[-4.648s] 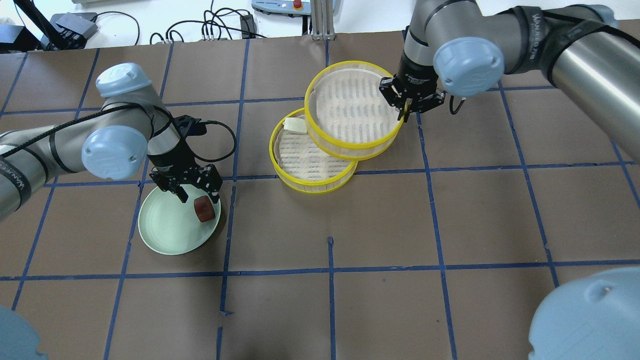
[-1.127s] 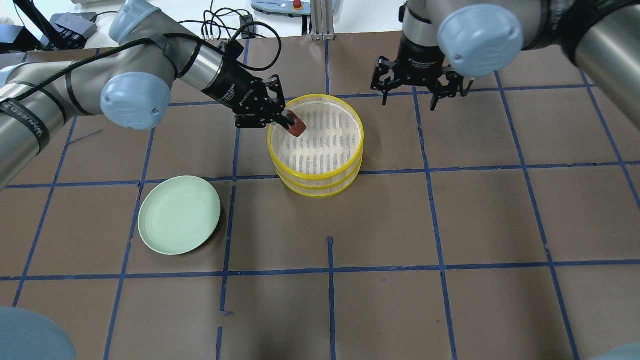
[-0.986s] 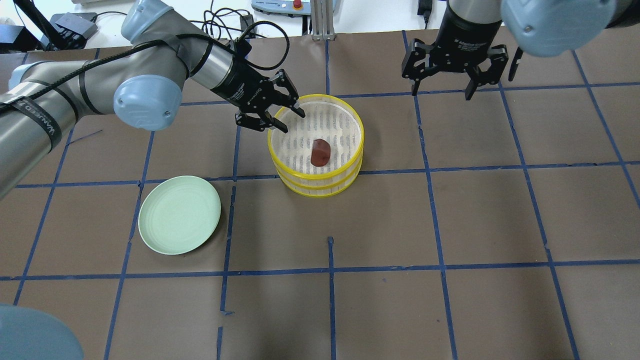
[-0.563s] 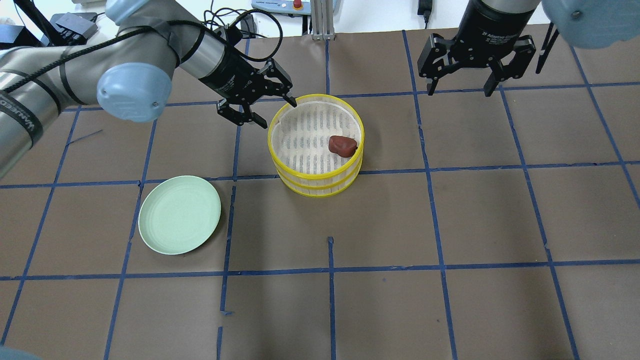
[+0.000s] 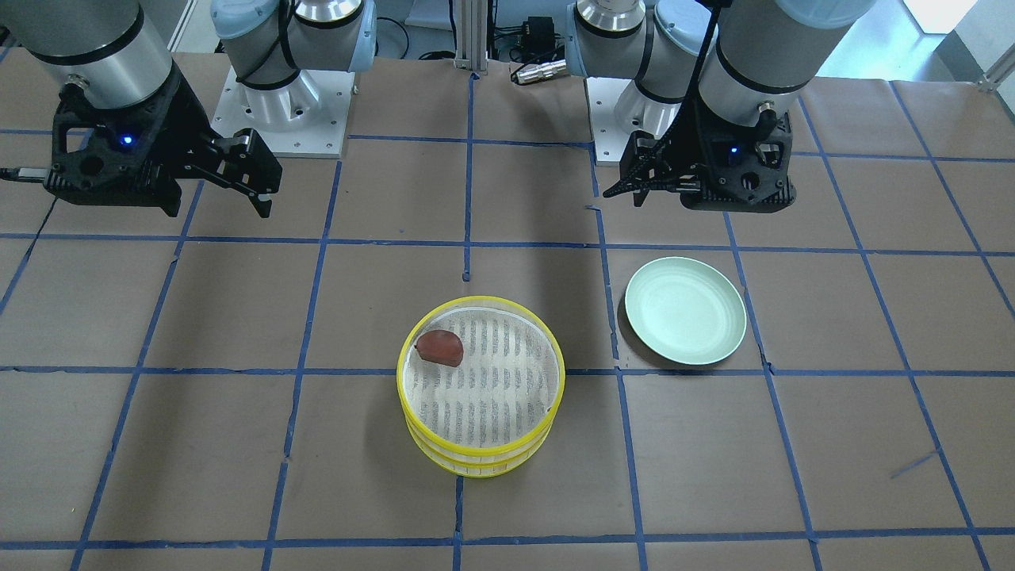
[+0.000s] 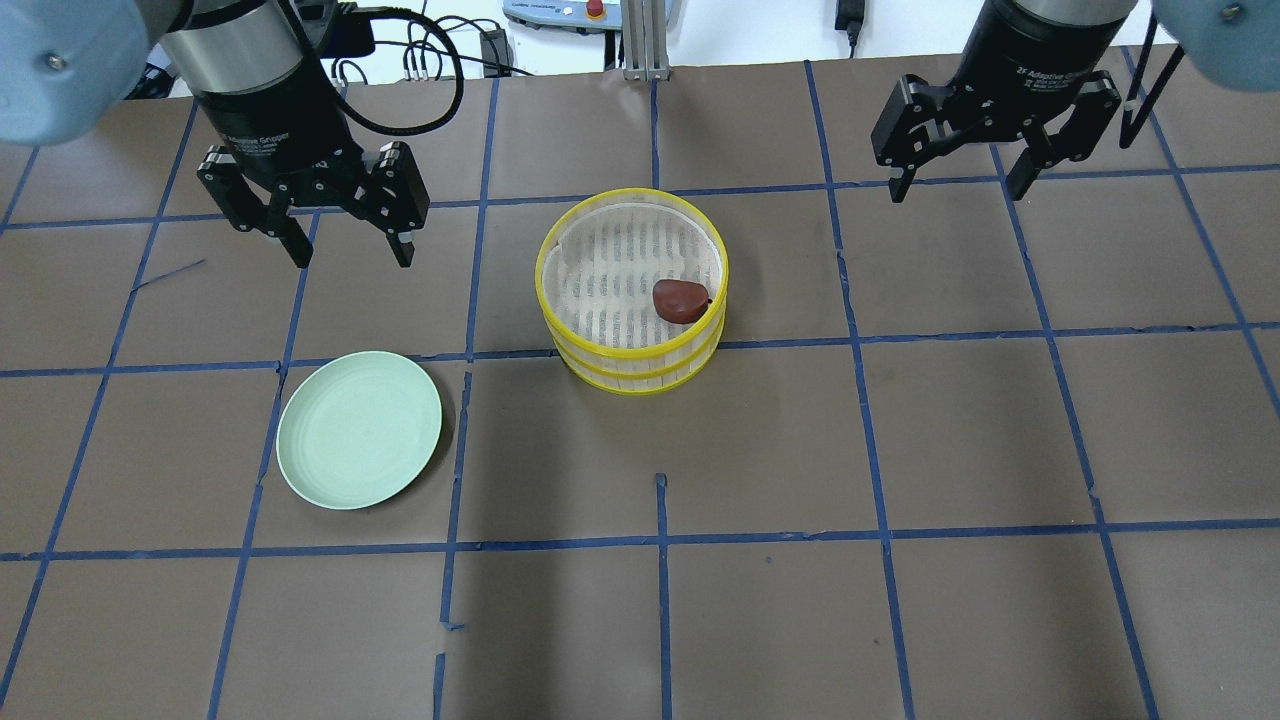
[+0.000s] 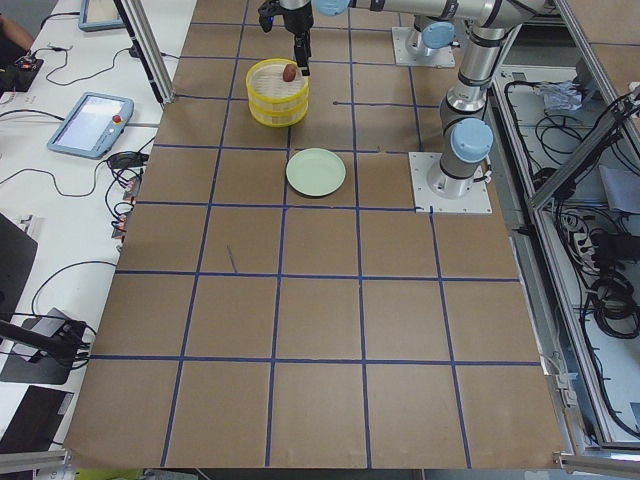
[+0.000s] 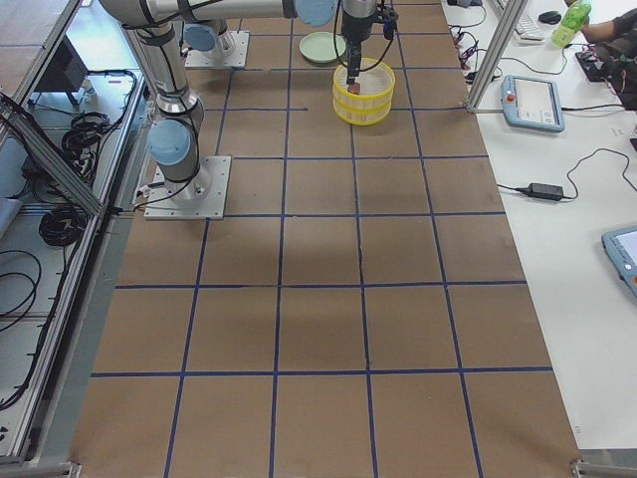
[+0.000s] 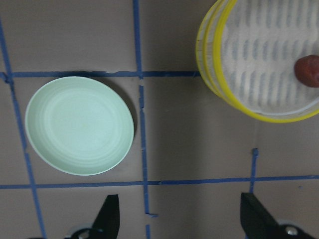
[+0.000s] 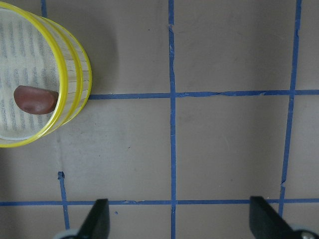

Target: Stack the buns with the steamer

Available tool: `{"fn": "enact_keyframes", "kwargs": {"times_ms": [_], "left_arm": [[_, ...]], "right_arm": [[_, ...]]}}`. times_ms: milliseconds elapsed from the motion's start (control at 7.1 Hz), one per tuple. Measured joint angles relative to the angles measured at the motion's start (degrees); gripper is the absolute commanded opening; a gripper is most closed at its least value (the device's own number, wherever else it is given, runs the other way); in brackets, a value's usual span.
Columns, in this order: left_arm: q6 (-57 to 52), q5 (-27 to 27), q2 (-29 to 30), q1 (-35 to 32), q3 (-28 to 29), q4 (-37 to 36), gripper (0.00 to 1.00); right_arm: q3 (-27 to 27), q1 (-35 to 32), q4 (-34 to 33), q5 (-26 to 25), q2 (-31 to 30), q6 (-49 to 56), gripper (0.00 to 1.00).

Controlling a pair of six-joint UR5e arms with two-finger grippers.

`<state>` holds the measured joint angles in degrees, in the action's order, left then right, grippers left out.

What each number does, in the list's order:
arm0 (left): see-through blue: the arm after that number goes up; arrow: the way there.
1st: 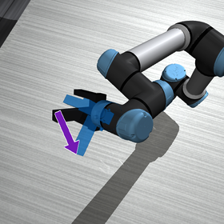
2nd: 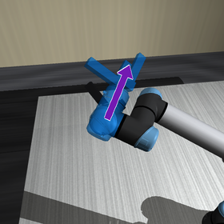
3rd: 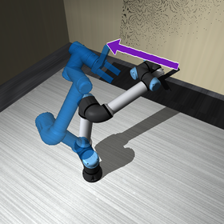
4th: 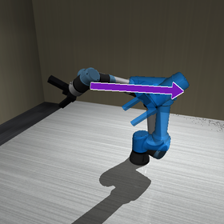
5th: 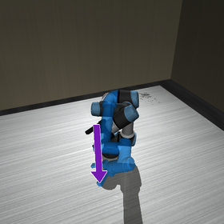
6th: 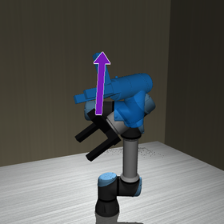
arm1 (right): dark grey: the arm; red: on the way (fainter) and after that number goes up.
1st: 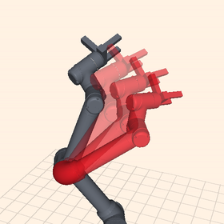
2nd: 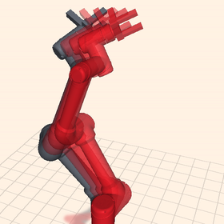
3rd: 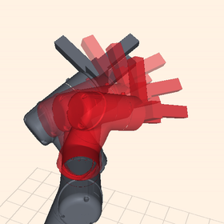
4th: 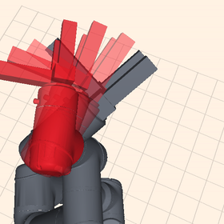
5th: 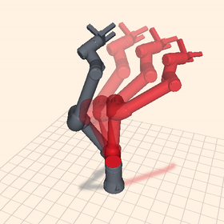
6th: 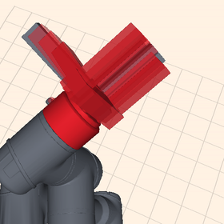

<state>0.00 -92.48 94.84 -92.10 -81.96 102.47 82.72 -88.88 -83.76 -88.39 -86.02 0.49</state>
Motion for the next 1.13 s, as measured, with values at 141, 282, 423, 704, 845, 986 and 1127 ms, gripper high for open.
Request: {"fn": "enact_keyframes", "kwargs": {"times_ms": [141, 282, 423, 704, 845, 986, 1127], "left_arm": [[-0.62, -0.76, -0.82, 0.09, -0.44, -0.05, 0.93], [-1.62, -0.98, -1.39, 0.21, -0.77, -0.77, 1.0], [-3.4, -0.89, -1.64, 0.25, -0.92, -2.37, 1.0], [-5.9, -0.77, -2.22, 0.02, -1.29, -4.39, 1.0], [-6.12, -0.79, -2.75, 0.02, -1.94, -4.67, 1.0], [-5.99, -0.83, -3.3, 0.08, -2.66, -4.9, 1.0], [-5.72, -0.85, -3.58, 0.13, -3.03, -5.06, 1.0]], "right_arm": [[-0.36, 0.14, 1.47, 0.04, -0.02, 0.04, 1.0], [-0.57, 0.26, 2.23, 0.15, -0.02, 0.09, 1.0], [-0.6, 0.28, 2.52, 0.18, -0.02, 0.11, 1.0], [-0.58, 0.25, 2.57, 0.15, -0.02, 0.18, 1.0], [-0.53, 0.22, 2.54, 0.15, -0.02, 0.2, 1.0], [-0.44, 0.21, 2.49, 0.15, -0.01, 0.21, 1.0], [-0.3, 0.2, 2.43, 0.14, 0.03, 0.21, 1.0]]}}
